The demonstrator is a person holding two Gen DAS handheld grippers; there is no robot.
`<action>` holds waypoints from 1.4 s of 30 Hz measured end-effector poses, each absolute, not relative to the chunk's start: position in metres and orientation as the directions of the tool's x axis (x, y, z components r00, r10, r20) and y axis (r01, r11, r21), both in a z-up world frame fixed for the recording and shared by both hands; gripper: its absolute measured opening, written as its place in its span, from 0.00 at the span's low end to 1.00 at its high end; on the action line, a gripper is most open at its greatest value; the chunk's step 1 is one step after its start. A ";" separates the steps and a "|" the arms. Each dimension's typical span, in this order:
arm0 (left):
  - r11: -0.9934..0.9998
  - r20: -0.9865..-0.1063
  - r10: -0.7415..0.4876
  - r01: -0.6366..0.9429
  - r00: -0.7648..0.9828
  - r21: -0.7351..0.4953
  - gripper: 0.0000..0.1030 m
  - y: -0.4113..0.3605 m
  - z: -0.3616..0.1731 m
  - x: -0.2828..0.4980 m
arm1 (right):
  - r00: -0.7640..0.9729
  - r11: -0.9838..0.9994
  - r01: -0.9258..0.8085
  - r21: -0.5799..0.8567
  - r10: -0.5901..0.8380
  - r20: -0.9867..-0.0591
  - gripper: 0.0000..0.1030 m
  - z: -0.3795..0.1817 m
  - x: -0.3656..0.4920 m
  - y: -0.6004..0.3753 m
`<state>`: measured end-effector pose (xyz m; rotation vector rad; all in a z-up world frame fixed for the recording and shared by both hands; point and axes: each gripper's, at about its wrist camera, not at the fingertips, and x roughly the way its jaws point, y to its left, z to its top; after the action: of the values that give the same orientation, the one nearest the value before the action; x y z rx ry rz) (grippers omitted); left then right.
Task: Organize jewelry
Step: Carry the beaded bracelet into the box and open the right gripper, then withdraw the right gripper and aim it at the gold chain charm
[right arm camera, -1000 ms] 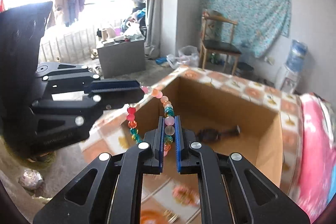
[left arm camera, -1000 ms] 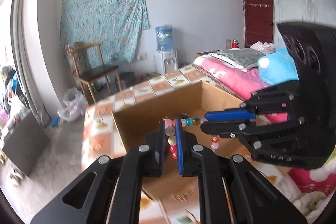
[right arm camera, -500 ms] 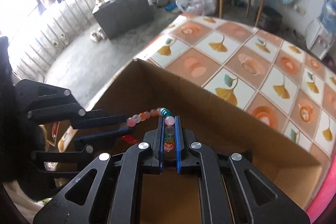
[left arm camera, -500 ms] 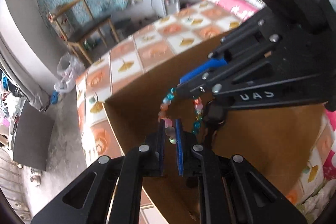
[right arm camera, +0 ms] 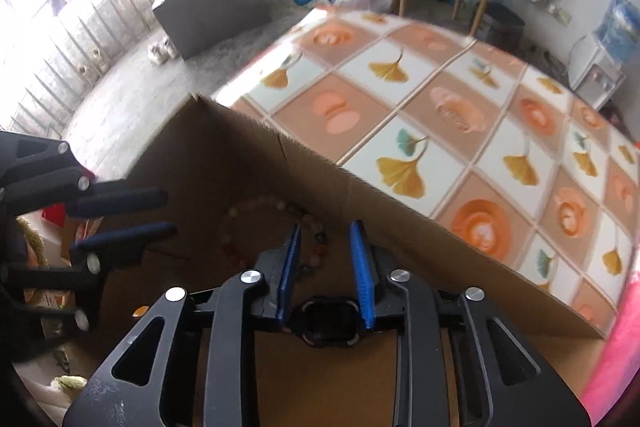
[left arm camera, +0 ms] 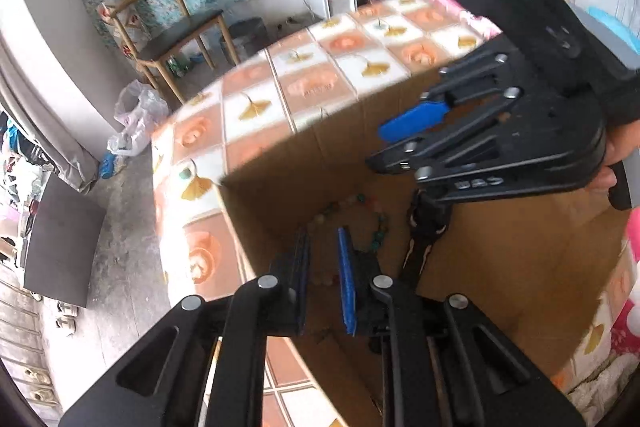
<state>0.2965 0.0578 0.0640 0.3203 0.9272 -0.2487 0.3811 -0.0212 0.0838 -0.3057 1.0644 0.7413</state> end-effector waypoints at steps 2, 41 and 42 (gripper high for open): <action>0.930 -0.775 -0.093 0.333 0.625 0.157 0.15 0.061 0.083 0.282 | 0.318 0.732 -0.672 0.115 0.426 -0.847 0.35 0.104 0.372 -0.038; 0.897 -0.641 -0.212 0.408 0.737 0.172 0.72 -0.029 -0.038 0.069 | 0.518 0.916 -0.332 0.223 0.375 -0.769 0.32 0.001 0.107 -0.196; 0.897 -0.647 -0.204 0.404 0.735 0.177 0.72 -0.030 -0.041 0.071 | 0.513 0.915 -0.329 0.234 0.381 -0.769 0.30 0.000 0.108 -0.195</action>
<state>0.0712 -0.0295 -0.0406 0.3181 0.6666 -0.3405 0.1078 -0.1955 0.0000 0.0608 0.9399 0.4274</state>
